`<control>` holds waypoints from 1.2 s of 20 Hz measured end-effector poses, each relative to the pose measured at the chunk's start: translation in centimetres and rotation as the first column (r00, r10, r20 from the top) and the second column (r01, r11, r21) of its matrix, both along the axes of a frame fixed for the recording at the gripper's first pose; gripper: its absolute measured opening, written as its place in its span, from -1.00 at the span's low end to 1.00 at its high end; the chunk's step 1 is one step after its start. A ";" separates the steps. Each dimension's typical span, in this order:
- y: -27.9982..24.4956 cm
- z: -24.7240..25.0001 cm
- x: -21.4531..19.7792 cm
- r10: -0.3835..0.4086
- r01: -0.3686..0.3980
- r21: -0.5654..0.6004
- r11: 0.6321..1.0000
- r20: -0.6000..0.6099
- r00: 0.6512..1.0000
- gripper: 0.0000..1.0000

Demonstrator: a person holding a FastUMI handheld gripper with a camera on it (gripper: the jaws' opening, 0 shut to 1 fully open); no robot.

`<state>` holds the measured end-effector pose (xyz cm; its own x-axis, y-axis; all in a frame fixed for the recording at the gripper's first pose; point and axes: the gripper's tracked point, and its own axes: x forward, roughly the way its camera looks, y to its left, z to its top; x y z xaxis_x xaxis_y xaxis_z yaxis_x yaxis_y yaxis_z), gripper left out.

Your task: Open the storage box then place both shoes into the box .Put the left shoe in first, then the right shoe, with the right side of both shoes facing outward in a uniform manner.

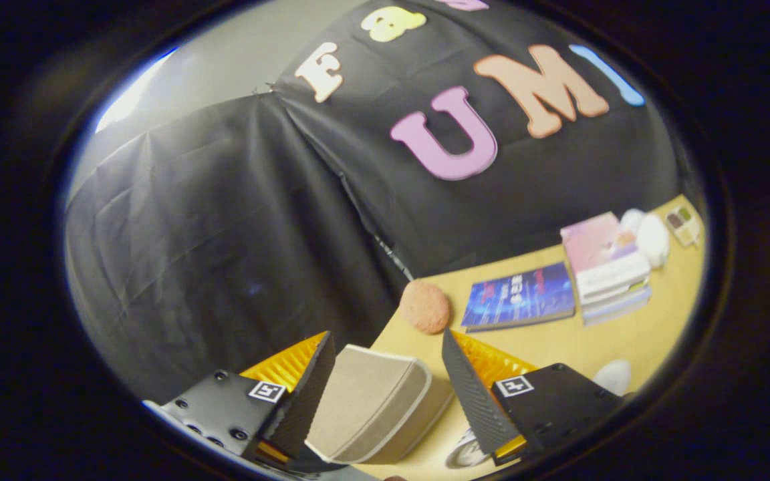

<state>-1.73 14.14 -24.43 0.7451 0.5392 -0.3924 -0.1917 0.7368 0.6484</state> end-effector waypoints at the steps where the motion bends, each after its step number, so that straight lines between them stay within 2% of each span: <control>1: 0.7 -1.7 -0.3 0.009 -0.007 0.046 0.999 -0.052 0.999 0.97; 4: 2.6 -5.6 -1.4 0.035 -0.008 0.154 0.988 -0.173 0.984 0.97; 8: 5.0 -9.7 -2.4 0.099 -0.012 0.278 0.960 -0.301 0.949 0.97; 15: 7.2 -14.2 -3.9 0.129 0.085 0.440 0.894 -0.433 0.892 0.96; 18: 8.2 -15.2 -4.0 0.147 0.132 0.512 0.849 -0.468 0.871 0.96; 21: 9.4 -14.8 -4.2 0.173 0.172 0.592 0.787 -0.481 0.860 0.95; 24: 9.7 -14.3 -4.5 0.208 0.173 0.641 0.748 -0.472 0.857 0.95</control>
